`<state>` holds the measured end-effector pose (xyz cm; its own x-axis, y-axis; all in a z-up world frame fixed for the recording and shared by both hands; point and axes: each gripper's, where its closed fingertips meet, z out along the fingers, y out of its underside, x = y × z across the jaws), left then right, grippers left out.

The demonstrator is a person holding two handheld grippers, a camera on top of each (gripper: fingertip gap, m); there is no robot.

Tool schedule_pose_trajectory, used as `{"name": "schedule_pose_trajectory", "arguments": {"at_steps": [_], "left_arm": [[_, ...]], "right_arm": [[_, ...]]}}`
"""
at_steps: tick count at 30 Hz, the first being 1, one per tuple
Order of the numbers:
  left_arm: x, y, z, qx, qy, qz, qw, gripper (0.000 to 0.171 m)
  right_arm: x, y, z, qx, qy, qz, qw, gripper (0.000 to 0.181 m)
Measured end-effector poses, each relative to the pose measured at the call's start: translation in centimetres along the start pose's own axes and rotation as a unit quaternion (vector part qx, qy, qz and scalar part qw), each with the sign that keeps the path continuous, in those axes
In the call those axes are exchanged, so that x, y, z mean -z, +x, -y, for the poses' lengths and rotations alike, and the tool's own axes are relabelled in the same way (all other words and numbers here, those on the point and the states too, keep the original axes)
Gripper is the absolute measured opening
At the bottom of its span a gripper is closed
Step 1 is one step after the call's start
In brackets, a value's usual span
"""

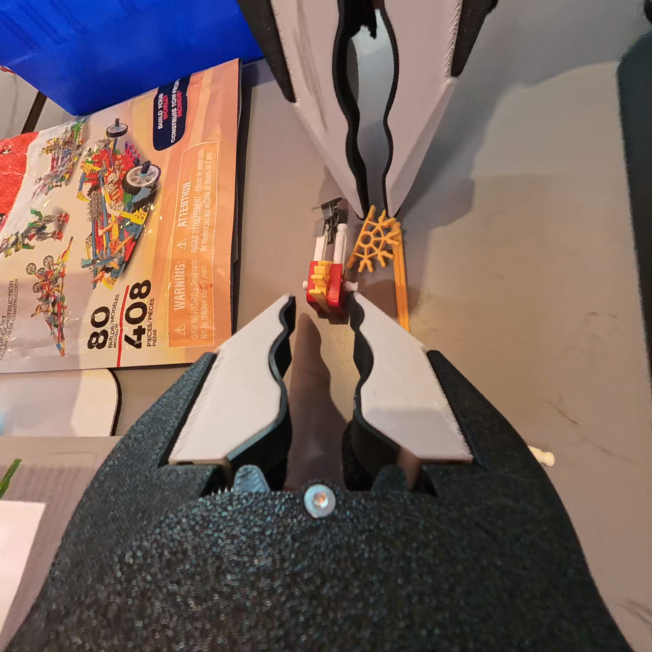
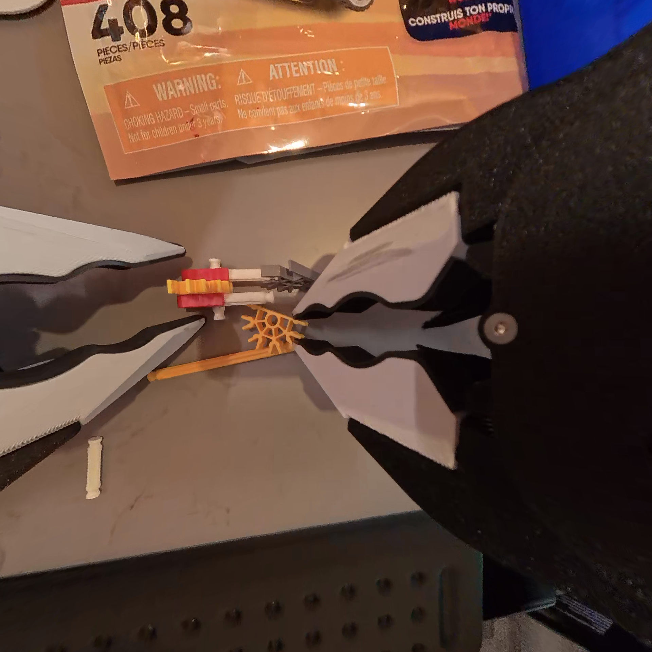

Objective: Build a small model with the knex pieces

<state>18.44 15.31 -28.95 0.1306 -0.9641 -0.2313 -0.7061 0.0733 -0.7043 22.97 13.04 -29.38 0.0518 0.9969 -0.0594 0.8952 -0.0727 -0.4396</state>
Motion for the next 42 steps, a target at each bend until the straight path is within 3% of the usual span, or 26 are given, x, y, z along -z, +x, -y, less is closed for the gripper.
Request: {"name": "schedule_pose_trajectory", "arguments": {"at_steps": [13, 21, 25, 31, 42], "left_arm": [[-0.6, 0.3, -0.2, -0.002, -0.002, -0.009, 1.000, 0.023], [-0.5, 0.2, -0.1, 0.002, 0.004, -0.011, 1.000, 0.024], [-0.3, -0.1, 0.0, 0.001, 0.005, -0.005, 1.000, 0.023], [-0.4, 0.0, 0.1, -0.001, 0.004, -0.006, 1.000, 0.022], [-0.6, 0.1, 0.1, -0.008, 0.006, -0.008, 1.000, 0.021]], "right_arm": [[-1.0, -0.1, -0.1, 0.036, -0.044, 0.031, 0.998, 0.010], [0.6, -0.3, 0.5, 0.022, -0.007, -0.003, 1.000, 0.021], [1.4, 1.2, 1.5, 0.034, 0.018, -0.066, 0.997, 0.023], [-0.2, 2.0, 2.1, 0.047, 0.015, -0.092, 0.995, 0.032], [-1.4, 2.4, 2.5, 0.048, 0.030, -0.097, 0.994, 0.018]]}}
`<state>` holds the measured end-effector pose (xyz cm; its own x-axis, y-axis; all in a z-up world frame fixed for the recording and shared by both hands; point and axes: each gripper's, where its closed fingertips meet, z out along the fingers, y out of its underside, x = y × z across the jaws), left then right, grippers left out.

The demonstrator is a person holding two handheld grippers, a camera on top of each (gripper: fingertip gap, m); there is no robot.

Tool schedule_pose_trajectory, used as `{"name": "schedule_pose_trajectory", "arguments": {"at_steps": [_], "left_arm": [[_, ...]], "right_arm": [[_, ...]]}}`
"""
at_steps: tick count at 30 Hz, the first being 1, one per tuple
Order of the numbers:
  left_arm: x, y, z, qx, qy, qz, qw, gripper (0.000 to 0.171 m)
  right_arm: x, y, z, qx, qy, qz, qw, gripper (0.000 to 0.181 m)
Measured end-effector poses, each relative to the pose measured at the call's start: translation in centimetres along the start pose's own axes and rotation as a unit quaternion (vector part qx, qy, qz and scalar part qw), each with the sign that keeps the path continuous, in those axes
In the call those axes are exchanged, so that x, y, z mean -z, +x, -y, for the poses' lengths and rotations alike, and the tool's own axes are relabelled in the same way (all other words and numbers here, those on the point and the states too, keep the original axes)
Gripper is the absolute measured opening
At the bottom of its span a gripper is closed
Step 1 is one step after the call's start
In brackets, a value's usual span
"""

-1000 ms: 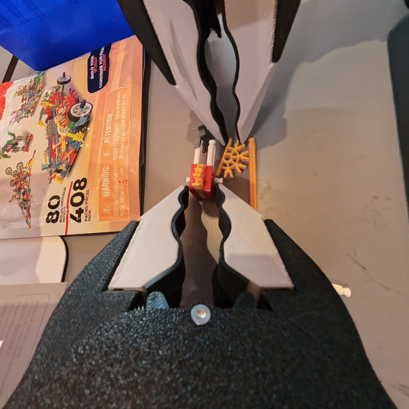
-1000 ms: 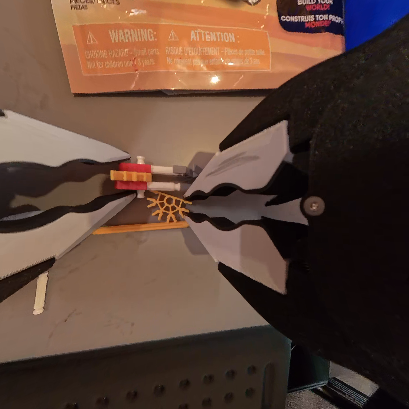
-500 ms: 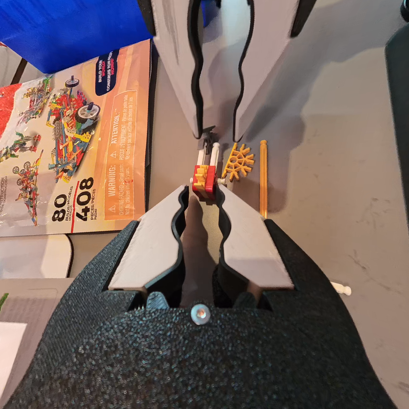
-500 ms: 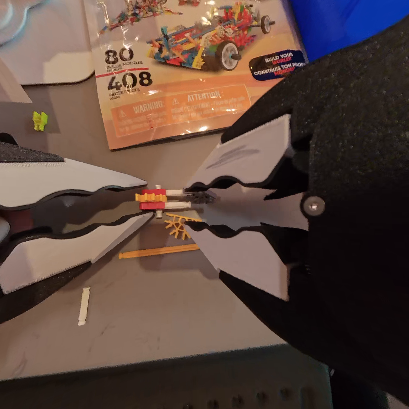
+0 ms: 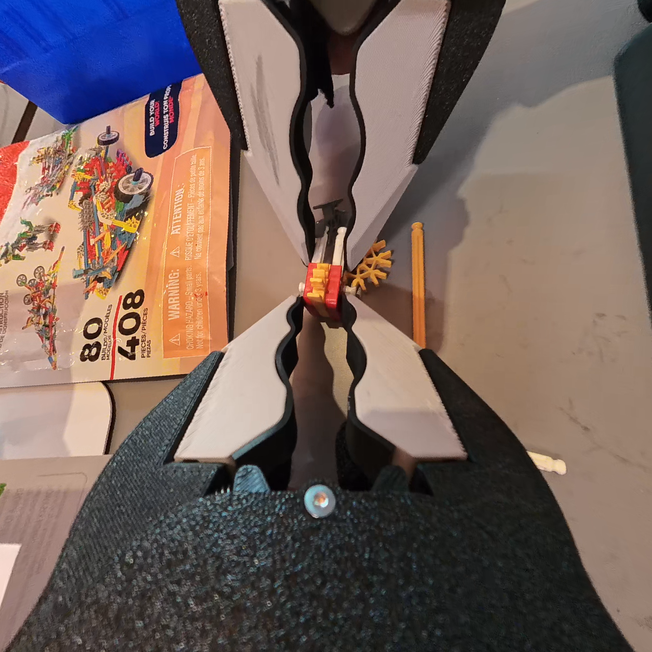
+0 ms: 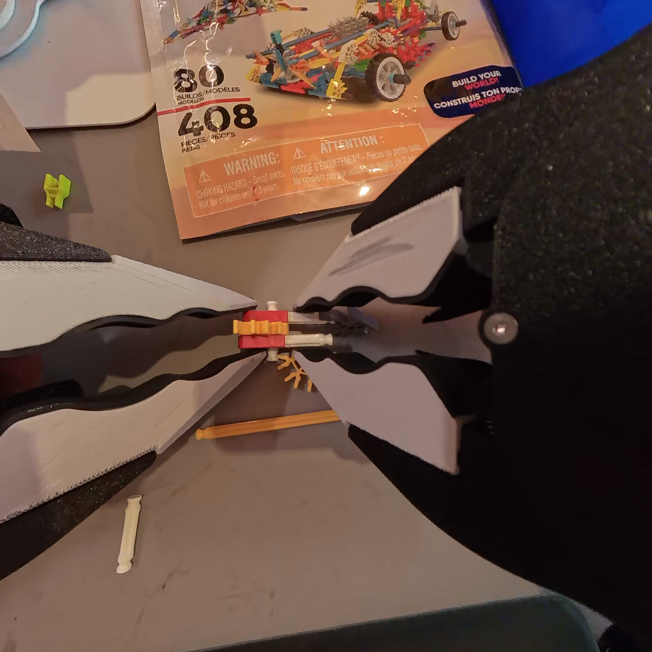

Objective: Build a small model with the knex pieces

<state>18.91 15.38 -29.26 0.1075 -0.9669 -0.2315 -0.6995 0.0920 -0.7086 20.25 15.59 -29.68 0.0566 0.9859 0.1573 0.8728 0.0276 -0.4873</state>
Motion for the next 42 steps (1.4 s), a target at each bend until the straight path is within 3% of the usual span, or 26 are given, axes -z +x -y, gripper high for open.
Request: {"name": "schedule_pose_trajectory", "arguments": {"at_steps": [9, 29, 38, 42], "left_arm": [[0.0, -0.2, 1.1, -0.011, 0.008, -0.004, 1.000, 0.020], [-0.6, -0.2, 0.6, -0.027, -0.006, -0.011, 1.000, 0.020], [-0.6, 0.0, 2.2, -0.042, 0.002, -0.023, 0.999, 0.019], [-1.4, 0.6, 1.4, -0.043, -0.007, -0.041, 0.998, 0.020]], "right_arm": [[1.1, 0.2, -0.2, -0.006, 0.001, -0.009, 1.000, 0.018], [0.4, 0.1, -0.7, 0.006, -0.021, -0.026, 0.999, 0.017], [2.0, 0.1, -1.0, -0.018, -0.011, -0.044, 0.999, 0.018], [0.9, -0.5, -1.9, -0.021, -0.029, -0.041, 0.998, 0.017]]}}
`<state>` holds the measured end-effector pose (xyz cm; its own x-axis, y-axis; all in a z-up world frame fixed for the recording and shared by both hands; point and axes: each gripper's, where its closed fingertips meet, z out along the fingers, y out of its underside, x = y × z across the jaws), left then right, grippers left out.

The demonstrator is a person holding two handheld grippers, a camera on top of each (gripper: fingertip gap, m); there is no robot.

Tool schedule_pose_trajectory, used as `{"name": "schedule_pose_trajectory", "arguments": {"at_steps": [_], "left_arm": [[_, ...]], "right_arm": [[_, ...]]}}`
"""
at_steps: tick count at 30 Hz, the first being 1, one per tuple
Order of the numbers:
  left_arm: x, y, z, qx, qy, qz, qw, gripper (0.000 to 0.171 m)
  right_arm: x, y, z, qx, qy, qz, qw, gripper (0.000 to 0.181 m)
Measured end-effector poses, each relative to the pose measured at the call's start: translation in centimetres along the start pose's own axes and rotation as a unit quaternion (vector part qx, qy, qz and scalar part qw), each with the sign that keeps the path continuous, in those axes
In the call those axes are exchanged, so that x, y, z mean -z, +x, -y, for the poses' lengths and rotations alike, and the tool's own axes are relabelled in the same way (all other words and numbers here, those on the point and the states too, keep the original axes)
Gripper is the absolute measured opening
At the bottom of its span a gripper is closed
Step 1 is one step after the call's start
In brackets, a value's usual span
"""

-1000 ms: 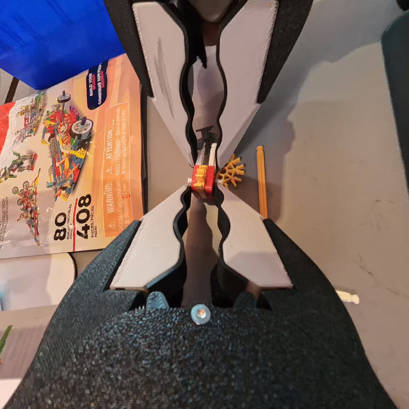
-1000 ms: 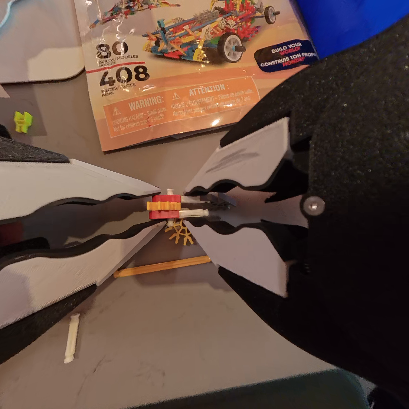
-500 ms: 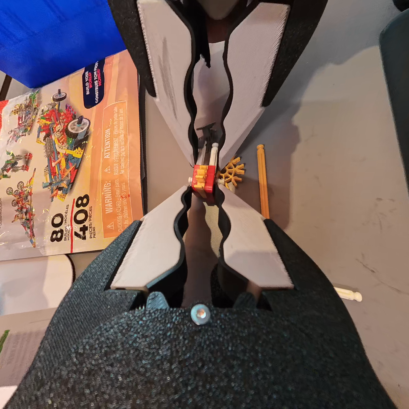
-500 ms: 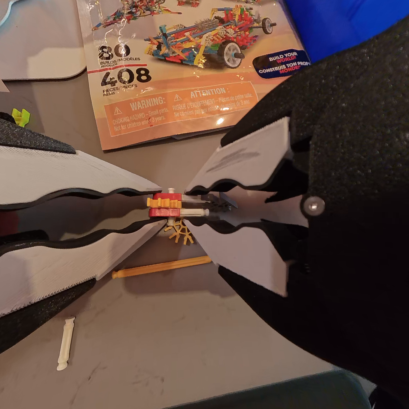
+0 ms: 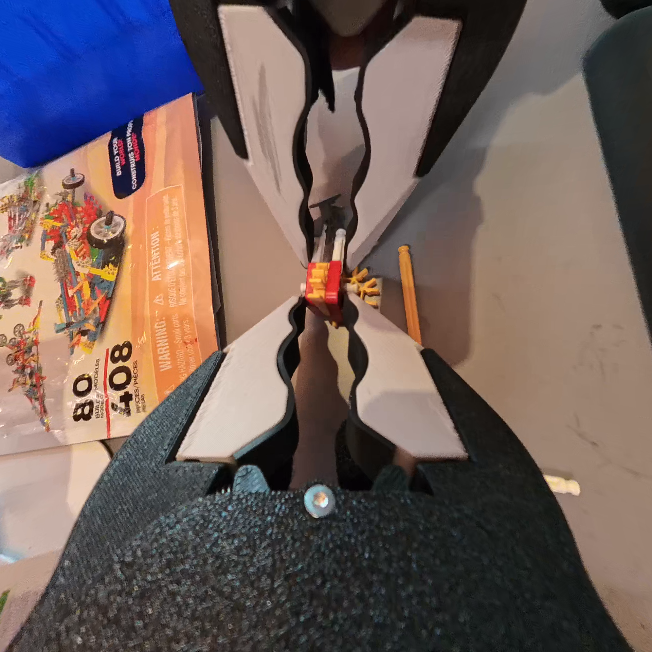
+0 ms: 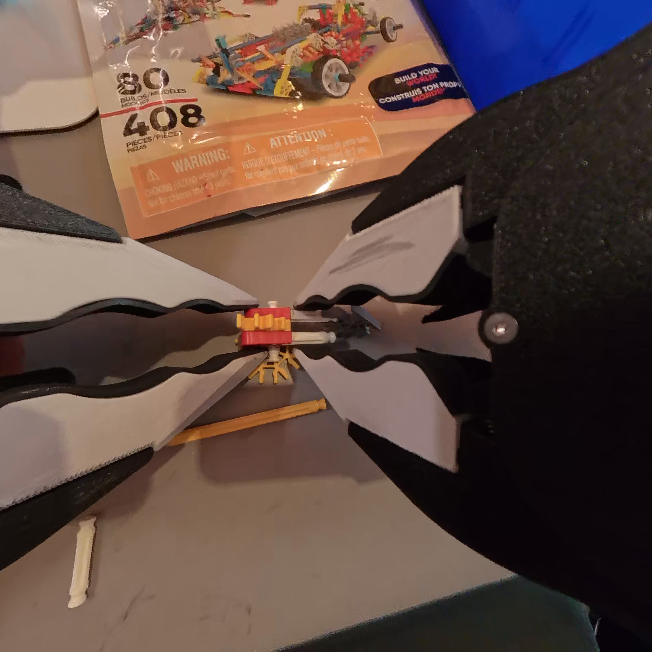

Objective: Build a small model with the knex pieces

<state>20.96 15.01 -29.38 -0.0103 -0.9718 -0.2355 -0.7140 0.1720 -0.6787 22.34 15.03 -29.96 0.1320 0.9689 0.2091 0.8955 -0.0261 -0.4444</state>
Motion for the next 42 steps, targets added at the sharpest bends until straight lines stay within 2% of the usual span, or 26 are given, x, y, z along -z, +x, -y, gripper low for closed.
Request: {"name": "schedule_pose_trajectory", "arguments": {"at_steps": [8, 10, 14, 18, 29, 32, 42], "left_arm": [[0.1, -0.1, 0.0, 0.013, 0.001, 0.002, 1.000, 0.022], [0.3, -0.5, -0.3, 0.010, -0.008, 0.014, 1.000, 0.037], [1.3, -0.3, 0.6, 0.017, 0.022, 0.006, 1.000, 0.027], [0.9, 0.0, 0.6, 0.002, 0.013, 0.008, 1.000, 0.018], [0.8, -0.1, 0.7, -0.006, 0.012, 0.015, 1.000, 0.015], [0.7, 0.0, 0.8, -0.029, 0.011, 0.028, 0.999, 0.015], [0.6, -0.1, 1.0, -0.013, 0.022, 0.024, 0.999, 0.014]], "right_arm": [[-0.1, 0.0, 0.0, -0.006, -0.003, 0.003, 1.000, 0.017], [-0.1, 0.0, 0.0, -0.007, -0.001, 0.006, 1.000, 0.017], [-0.1, 0.0, 0.1, -0.012, 0.004, 0.009, 1.000, 0.017], [-0.1, 0.0, 0.1, -0.013, 0.004, 0.012, 1.000, 0.017], [-0.1, 0.0, 0.0, -0.001, -0.022, 0.009, 1.000, 0.018], [-0.1, 0.0, 0.0, -0.001, -0.028, 0.013, 1.000, 0.017], [0.0, 0.3, -0.2, 0.014, -0.044, 0.002, 0.999, 0.018]]}}
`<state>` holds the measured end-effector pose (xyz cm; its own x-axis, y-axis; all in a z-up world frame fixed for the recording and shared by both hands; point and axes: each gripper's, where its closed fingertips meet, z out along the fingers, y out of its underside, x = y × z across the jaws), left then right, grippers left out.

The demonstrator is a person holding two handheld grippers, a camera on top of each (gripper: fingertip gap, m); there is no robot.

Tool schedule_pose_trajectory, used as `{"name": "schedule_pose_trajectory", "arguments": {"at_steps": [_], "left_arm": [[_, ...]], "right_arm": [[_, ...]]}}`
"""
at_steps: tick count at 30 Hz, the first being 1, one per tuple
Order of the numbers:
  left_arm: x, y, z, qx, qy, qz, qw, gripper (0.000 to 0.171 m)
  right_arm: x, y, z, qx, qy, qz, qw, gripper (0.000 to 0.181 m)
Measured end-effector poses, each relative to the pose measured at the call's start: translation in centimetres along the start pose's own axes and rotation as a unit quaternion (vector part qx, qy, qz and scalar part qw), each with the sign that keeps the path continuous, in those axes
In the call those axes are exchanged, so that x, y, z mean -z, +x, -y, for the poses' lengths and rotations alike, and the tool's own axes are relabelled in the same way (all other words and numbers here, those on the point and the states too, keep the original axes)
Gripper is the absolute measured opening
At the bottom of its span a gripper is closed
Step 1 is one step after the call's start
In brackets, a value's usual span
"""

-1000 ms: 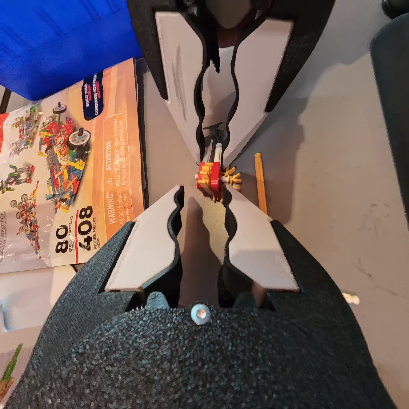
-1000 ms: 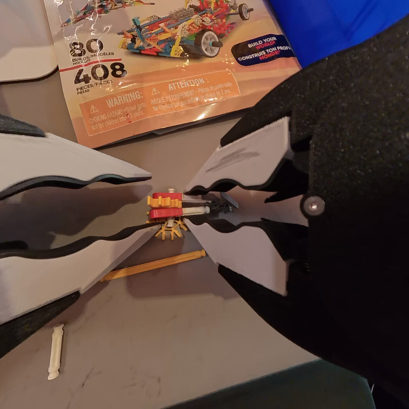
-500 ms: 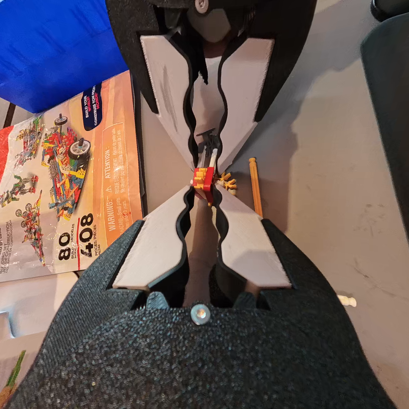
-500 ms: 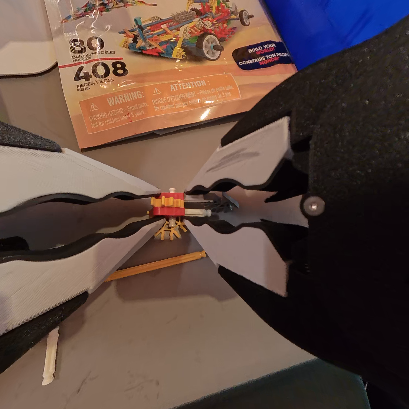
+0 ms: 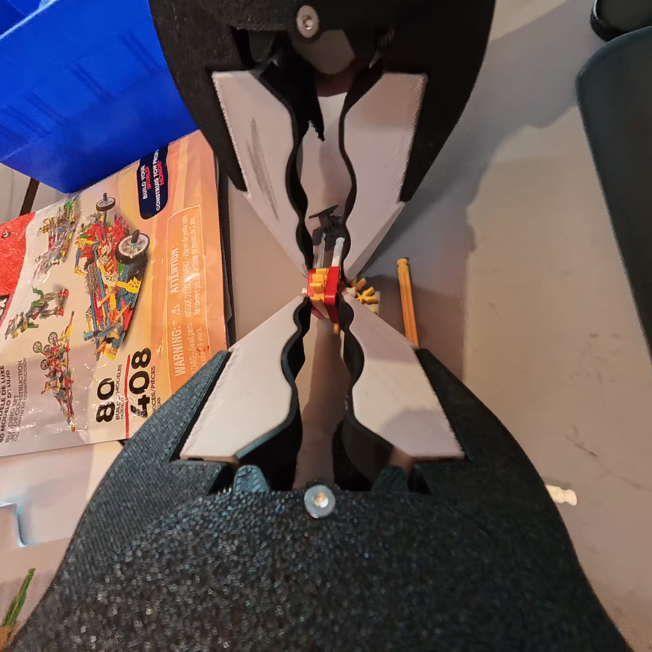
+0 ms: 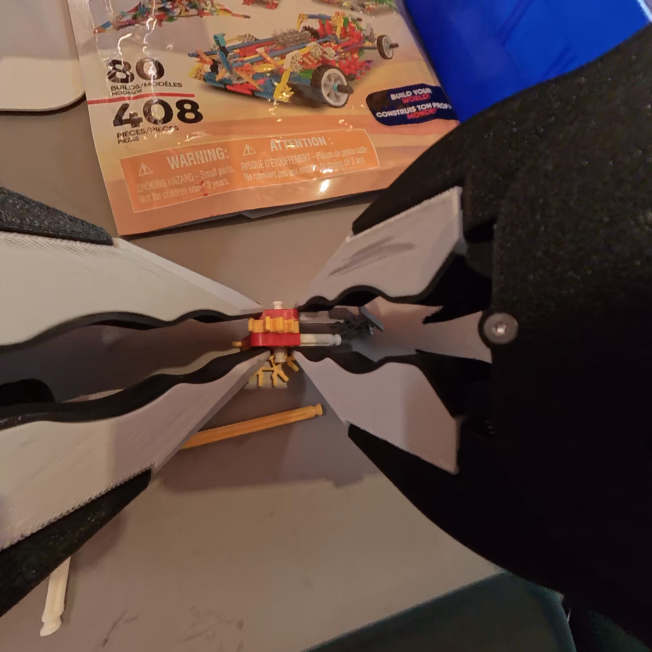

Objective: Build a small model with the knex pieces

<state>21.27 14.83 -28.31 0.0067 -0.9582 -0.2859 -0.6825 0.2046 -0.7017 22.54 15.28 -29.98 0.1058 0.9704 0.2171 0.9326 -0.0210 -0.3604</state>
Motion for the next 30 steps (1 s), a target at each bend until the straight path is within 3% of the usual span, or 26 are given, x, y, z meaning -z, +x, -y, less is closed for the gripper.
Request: {"name": "schedule_pose_trajectory", "arguments": {"at_steps": [7, 12, 30], "left_arm": [[1.7, -0.3, 0.7, 0.054, 0.019, -0.035, 0.998, 0.013], [2.9, -0.8, 1.9, 0.125, 0.031, -0.076, 0.989, 0.012], [1.6, -1.1, 0.5, 0.099, 0.021, -0.055, 0.993, 0.012]], "right_arm": [[1.1, 0.1, 1.4, -0.013, 0.024, 0.004, 1.000, 0.018], [2.0, 0.2, 2.4, -0.032, 0.044, 0.057, 0.997, 0.018], [0.1, 0.9, 1.8, -0.013, 0.022, 0.054, 0.998, 0.018]]}}
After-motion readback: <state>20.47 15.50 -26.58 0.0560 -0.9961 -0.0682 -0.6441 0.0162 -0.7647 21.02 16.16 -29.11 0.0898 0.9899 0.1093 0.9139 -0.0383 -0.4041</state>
